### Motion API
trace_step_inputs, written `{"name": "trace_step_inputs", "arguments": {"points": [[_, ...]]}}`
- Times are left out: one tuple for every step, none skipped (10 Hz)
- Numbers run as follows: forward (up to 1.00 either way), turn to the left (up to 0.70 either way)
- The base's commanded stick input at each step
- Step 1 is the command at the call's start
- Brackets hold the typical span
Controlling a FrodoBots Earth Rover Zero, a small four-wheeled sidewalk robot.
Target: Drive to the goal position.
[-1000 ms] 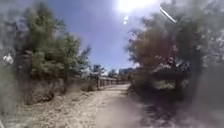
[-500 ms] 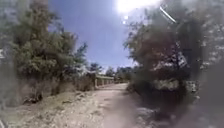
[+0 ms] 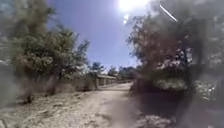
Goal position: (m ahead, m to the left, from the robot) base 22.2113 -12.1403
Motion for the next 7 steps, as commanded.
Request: {"name": "trace_step_inputs", "arguments": {"points": [[0.85,0.00],[0.85,0.00],[0.85,0.07],[0.85,0.34],[0.85,0.32],[0.85,0.13],[0.85,0.00]]}}
